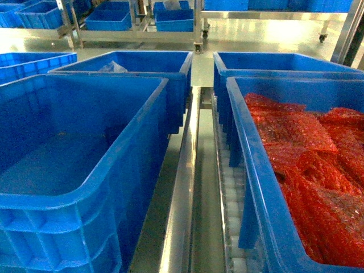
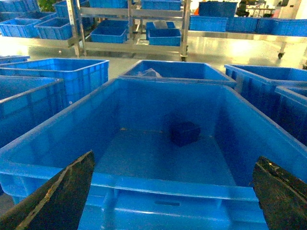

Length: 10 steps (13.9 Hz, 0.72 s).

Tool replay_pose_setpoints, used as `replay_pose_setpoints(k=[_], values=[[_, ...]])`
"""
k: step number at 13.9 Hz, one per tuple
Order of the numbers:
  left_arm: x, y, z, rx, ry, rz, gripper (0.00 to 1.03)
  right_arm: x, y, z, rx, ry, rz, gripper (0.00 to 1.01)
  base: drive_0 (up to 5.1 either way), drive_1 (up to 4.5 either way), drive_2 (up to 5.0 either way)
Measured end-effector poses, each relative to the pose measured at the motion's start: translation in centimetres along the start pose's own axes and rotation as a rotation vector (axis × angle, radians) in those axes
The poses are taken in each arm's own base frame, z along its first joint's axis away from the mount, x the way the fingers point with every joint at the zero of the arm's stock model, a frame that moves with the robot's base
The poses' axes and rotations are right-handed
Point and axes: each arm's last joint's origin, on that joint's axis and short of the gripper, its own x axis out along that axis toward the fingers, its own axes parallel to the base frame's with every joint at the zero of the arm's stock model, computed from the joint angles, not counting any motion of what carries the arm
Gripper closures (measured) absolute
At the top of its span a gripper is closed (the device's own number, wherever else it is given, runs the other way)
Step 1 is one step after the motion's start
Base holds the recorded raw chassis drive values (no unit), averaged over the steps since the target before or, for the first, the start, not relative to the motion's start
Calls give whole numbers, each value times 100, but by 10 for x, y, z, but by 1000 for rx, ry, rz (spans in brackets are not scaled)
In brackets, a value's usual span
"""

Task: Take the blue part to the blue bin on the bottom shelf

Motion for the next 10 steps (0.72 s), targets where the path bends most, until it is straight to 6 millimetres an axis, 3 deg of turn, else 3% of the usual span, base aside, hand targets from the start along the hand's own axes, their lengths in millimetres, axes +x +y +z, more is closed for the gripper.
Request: replay_pose_setpoints(k=[10], values=[[0, 0, 0, 0, 0, 0, 5, 0, 0, 0, 0, 0, 0, 3, 0, 0, 0]])
